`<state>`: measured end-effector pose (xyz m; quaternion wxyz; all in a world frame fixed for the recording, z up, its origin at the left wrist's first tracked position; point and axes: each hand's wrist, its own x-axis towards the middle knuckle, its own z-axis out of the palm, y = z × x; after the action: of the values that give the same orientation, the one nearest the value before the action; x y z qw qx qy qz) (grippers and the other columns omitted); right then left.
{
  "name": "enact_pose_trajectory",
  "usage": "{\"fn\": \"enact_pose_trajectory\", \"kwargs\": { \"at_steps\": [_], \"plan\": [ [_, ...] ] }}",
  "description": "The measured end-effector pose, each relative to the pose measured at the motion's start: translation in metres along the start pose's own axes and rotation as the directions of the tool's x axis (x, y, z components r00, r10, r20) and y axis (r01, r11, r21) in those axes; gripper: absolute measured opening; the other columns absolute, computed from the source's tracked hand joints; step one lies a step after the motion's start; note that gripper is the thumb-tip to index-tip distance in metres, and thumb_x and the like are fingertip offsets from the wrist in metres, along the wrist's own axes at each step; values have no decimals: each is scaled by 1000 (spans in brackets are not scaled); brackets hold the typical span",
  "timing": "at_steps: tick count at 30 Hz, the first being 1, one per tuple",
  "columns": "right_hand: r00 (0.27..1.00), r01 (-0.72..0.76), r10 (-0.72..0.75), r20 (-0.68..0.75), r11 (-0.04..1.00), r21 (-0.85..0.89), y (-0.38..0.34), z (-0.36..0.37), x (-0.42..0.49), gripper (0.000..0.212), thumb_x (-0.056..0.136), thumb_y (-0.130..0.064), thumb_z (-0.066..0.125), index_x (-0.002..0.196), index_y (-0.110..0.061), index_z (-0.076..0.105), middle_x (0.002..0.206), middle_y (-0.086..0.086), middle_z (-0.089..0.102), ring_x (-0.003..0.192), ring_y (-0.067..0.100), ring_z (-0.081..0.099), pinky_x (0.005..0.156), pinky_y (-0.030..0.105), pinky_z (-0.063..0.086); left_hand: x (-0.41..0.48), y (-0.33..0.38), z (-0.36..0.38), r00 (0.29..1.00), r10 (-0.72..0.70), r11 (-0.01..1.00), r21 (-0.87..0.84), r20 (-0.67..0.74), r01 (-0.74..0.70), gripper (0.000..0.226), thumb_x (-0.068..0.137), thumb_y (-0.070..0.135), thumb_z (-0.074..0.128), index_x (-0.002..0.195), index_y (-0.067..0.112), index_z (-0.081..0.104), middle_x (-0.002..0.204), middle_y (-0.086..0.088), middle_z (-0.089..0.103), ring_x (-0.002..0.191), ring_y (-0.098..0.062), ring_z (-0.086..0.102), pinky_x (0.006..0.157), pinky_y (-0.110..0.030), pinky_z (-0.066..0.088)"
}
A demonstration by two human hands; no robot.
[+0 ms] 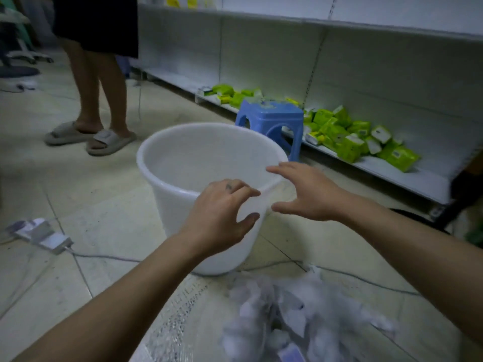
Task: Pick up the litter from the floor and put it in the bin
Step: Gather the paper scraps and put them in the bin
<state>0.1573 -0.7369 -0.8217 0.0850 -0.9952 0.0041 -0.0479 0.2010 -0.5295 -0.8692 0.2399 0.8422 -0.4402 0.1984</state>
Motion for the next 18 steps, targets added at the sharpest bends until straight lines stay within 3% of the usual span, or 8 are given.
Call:
{"fn": "enact_pose_trajectory", "kwargs": {
  "at_steps": [2, 4, 7, 12, 15, 18],
  "plan": [
    [999, -19, 18, -37, 1000, -8, 12, 15, -26, 85, 71, -53, 73, 144, -33, 34, 151, 1, 37, 138, 20, 32, 112, 44, 30, -14, 12, 17, 998, 67, 997, -21, -17, -68, 33, 80, 37, 65, 110, 22, 64, 103, 0, 67, 91, -22, 58, 79, -33, 41],
    [993, -106, 107, -43, 994, 29, 24, 42, -53, 82, 71, -48, 75, 141, -27, 38, 147, 3, 39, 134, 21, 36, 111, 42, 33, -34, 22, 43, 995, 69, 994, -87, 67, -63, 29, 81, 34, 66, 106, 20, 65, 100, -2, 66, 89, -24, 59, 77, -35, 43],
    [970, -243, 240, 44, 961, 131, 37, 93, -89, 72, 75, -44, 75, 136, -22, 43, 139, 3, 44, 125, 21, 44, 104, 41, 40, -66, 25, 84, 963, -29, 984, -162, 267, 74, 32, 82, 35, 64, 109, 18, 65, 105, -5, 65, 95, -27, 59, 80, -39, 47],
    [914, -338, 278, 294, 924, 178, 43, 170, -120, 80, 73, -56, 70, 140, -23, 40, 144, 3, 44, 128, 22, 44, 103, 37, 39, -123, 17, 135, 802, -283, 937, -25, 525, 348, 52, 80, 41, 65, 127, 24, 51, 129, -2, 54, 112, -23, 53, 87, -34, 46],
    [882, -342, 278, 379, 933, 109, 43, 199, -126, 89, 70, -62, 68, 144, -28, 33, 145, 5, 43, 131, 26, 41, 104, 40, 37, -155, 15, 156, 679, -331, 921, 66, 655, 385, 65, 79, 43, 66, 136, 28, 37, 135, -3, 46, 113, -23, 51, 83, -35, 47],
    [883, -325, 295, 366, 945, 23, 45, 218, -128, 75, 75, -47, 66, 141, -26, 38, 132, 8, 54, 118, 28, 51, 96, 36, 39, -181, 17, 172, 600, -346, 918, 127, 721, 376, 79, 78, 44, 67, 143, 31, 23, 137, -4, 43, 114, -24, 50, 81, -36, 48]
  ]
}}
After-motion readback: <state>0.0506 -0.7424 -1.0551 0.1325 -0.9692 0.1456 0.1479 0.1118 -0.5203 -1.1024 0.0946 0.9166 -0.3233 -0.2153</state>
